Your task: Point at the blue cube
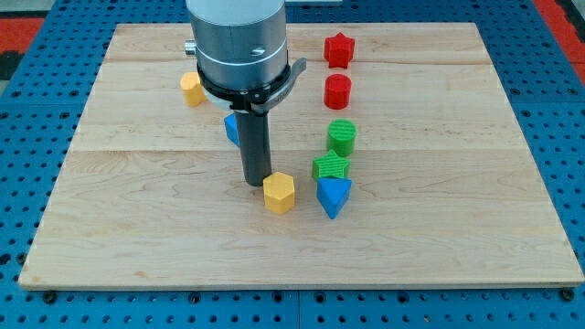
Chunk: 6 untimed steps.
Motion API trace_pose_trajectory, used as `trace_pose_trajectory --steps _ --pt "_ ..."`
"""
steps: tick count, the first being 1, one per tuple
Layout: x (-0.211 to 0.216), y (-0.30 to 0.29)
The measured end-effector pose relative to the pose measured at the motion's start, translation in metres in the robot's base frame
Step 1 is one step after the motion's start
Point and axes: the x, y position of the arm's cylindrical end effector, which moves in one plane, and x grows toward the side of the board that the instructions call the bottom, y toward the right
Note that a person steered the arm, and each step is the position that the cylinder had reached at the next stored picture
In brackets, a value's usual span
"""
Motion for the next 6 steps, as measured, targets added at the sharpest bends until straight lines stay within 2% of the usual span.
trace_pose_trajectory --steps 1,2,4,5,6 --pt "0.041 0.035" --pt "0.059 0.045" --pt "0.069 -0.011" --pt "0.012 -0.057" --pt "-0.039 -0.056"
